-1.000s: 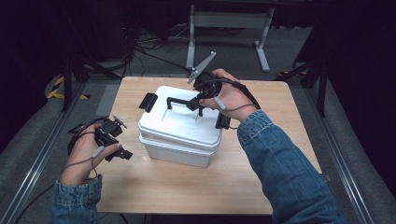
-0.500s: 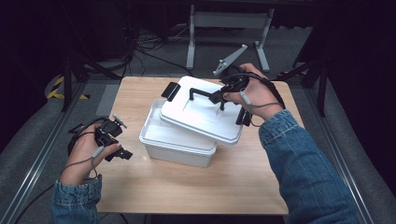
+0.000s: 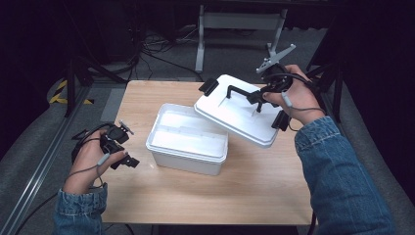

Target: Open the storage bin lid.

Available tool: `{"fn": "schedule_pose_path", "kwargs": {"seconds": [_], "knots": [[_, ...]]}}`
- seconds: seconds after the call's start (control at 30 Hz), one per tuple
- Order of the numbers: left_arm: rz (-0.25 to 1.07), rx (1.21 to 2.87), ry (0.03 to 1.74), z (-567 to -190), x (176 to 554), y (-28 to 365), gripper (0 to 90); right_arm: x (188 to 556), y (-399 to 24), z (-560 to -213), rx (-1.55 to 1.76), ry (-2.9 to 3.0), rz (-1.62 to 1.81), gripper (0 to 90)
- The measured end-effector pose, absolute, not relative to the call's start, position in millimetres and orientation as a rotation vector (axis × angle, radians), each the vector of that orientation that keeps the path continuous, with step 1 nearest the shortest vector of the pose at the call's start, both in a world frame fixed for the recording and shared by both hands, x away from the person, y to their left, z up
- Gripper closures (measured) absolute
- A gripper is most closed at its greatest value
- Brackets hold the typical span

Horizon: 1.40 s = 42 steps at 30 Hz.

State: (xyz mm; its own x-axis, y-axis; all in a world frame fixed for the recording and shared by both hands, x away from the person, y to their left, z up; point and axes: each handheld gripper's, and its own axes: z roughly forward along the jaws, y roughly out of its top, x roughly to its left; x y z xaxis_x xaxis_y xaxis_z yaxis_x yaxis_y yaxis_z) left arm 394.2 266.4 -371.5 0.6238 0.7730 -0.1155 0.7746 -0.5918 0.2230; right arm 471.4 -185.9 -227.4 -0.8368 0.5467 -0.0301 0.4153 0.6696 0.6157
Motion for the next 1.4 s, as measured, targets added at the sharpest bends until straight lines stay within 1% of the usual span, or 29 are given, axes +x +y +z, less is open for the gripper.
{"fn": "schedule_pose_path", "kwargs": {"seconds": [0.43,0.8,1.07,1.4], "knots": [[-0.016,2.603,1.253,-373.0,394.5,266.1,20.2,480.3,-222.7,-230.1,0.917,2.608,0.894,84.7],[-0.017,2.594,1.267,-372.6,394.9,266.3,20.2,487.9,-252.0,-248.5,1.031,2.563,0.857,84.7],[-0.014,2.593,1.270,-372.9,395.3,266.3,19.7,493.4,-270.1,-273.7,1.125,2.550,0.833,84.7],[-0.015,2.586,1.282,-373.9,395.8,266.7,19.5,496.7,-283.0,-320.6,1.211,2.570,0.829,84.7]]}}
